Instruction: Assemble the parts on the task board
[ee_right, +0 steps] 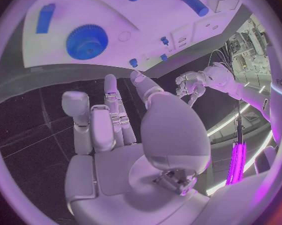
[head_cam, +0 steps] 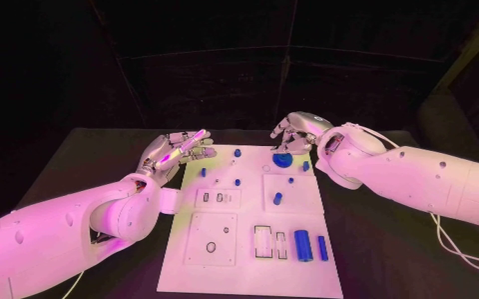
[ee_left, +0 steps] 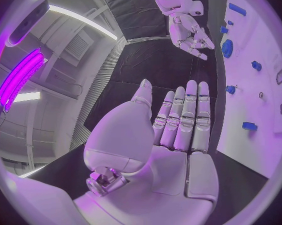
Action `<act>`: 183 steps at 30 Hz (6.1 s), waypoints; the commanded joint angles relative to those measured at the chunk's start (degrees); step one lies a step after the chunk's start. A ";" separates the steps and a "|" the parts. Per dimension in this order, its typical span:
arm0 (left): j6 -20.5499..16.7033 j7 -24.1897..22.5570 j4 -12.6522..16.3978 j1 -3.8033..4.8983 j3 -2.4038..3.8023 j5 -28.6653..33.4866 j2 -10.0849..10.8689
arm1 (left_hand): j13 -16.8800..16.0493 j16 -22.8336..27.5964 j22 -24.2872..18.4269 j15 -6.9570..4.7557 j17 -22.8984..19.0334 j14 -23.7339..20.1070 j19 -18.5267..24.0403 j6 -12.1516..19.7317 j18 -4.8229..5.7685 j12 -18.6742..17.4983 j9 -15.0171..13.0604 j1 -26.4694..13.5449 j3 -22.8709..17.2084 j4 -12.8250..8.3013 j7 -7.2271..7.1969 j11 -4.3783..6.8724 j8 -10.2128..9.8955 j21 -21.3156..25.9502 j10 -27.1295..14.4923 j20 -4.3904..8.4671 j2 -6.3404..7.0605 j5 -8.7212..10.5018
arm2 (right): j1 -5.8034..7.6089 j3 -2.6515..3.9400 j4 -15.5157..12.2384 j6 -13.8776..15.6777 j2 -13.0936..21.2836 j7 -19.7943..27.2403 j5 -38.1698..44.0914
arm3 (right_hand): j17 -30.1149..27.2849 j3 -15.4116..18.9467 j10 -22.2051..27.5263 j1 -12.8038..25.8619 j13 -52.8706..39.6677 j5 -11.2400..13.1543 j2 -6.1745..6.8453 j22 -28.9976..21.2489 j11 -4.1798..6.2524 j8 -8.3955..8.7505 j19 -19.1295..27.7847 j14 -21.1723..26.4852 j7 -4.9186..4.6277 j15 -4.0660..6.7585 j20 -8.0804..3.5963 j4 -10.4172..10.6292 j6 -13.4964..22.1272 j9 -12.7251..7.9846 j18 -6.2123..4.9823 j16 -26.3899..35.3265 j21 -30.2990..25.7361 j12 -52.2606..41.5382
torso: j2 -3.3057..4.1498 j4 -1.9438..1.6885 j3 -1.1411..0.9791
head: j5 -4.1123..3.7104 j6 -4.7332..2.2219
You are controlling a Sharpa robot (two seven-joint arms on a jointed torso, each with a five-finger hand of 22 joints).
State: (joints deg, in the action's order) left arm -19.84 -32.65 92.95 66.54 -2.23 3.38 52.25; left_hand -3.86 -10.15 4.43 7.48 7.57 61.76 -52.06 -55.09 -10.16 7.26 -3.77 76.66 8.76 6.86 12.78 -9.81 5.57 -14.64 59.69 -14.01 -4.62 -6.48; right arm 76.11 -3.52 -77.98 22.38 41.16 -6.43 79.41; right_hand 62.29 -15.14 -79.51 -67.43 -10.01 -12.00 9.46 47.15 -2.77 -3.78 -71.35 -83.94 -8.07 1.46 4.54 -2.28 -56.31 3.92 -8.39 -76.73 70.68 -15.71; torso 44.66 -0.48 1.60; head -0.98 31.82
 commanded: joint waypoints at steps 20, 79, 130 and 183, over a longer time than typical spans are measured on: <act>1.76 0.11 -1.16 0.13 0.04 0.01 -0.69 | -0.04 0.43 -0.09 -0.10 0.07 0.50 -0.45 -0.54 -0.45 -0.12 -0.07 -0.02 0.26 -0.11 -0.05 0.07 0.05 0.33 0.36 0.08 -0.60 0.14 | 0.04 0.21 4.02 -11.40 -1.72 -6.43 -1.06 | 4.74 18.71 1.18 -10.26 -56.23 -2.79 -4.09 10.40 -0.65 -3.44 -3.82 -2.34 -0.56 -0.36 0.44 11.69 5.10 0.10 2.36 -4.00 6.15 -52.95 | -0.16 0.16 -0.12 | -0.38 0.48; 3.48 -0.27 -1.31 0.13 0.04 0.01 -1.03 | 0.08 1.00 -0.29 0.01 0.11 0.49 -0.53 -0.23 -0.39 -0.75 0.04 0.77 0.13 -0.82 0.18 -0.13 -0.44 0.65 0.06 0.06 -0.92 0.00 | -0.50 0.17 6.37 -15.51 -4.01 -9.82 6.29 | 3.73 13.39 -2.04 -20.33 -66.72 5.16 -11.42 12.56 0.01 -7.98 -4.38 -2.08 0.15 0.17 0.08 5.47 0.99 0.62 2.65 -3.95 7.45 -62.50 | -0.23 0.17 -0.16 | -0.98 1.21; 2.17 -1.09 -1.43 0.14 0.05 -0.85 -0.61 | 0.08 1.29 -0.37 0.04 0.17 0.59 -0.61 -0.26 -0.39 -1.02 0.03 1.29 0.17 -1.48 0.23 -0.17 -0.62 0.84 0.10 0.04 -0.73 -0.14 | -2.20 0.16 2.23 -4.07 -14.31 -12.99 16.17 | 4.78 2.52 -4.33 -10.55 -69.72 3.33 -7.07 16.40 0.74 -6.66 -6.46 -2.41 1.03 0.77 -0.55 6.32 -2.25 0.07 3.36 -4.65 9.25 -64.95 | -0.19 0.23 -0.17 | 1.03 1.27; 2.06 0.15 -1.63 0.45 0.05 -0.83 -0.35 | 0.07 1.37 -0.39 0.02 0.20 0.68 -0.68 -0.34 -0.40 -1.09 0.02 1.27 0.17 -1.54 0.22 -0.15 -0.65 0.89 0.18 0.05 -0.84 -0.18 | -2.79 0.02 5.64 -10.44 -17.46 -13.32 13.58 | 2.50 7.11 -1.76 -6.34 -66.53 3.84 -3.16 15.60 -1.45 -0.19 -5.90 -1.88 -1.32 -1.06 1.19 9.93 4.94 0.02 3.22 -3.85 8.78 -61.56 | -0.23 0.20 -0.26 | 1.17 1.73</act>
State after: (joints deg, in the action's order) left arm -17.97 -32.43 91.29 66.88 -2.23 2.94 51.88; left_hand -3.84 -9.05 4.14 7.50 7.70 62.15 -52.45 -55.28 -10.16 6.42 -3.77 77.43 8.92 5.76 12.58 -9.82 5.13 -13.99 59.68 -14.03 -5.38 -6.48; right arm 73.24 -3.50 -72.17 12.25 23.68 -19.25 93.16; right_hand 64.84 -8.35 -81.57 -73.48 -74.92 -8.35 6.68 62.81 -4.10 -4.13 -77.39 -83.84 -9.17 0.71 5.43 7.57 -51.32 3.95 -5.32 -80.87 79.60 -77.65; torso 44.44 -0.28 1.36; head 0.24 33.57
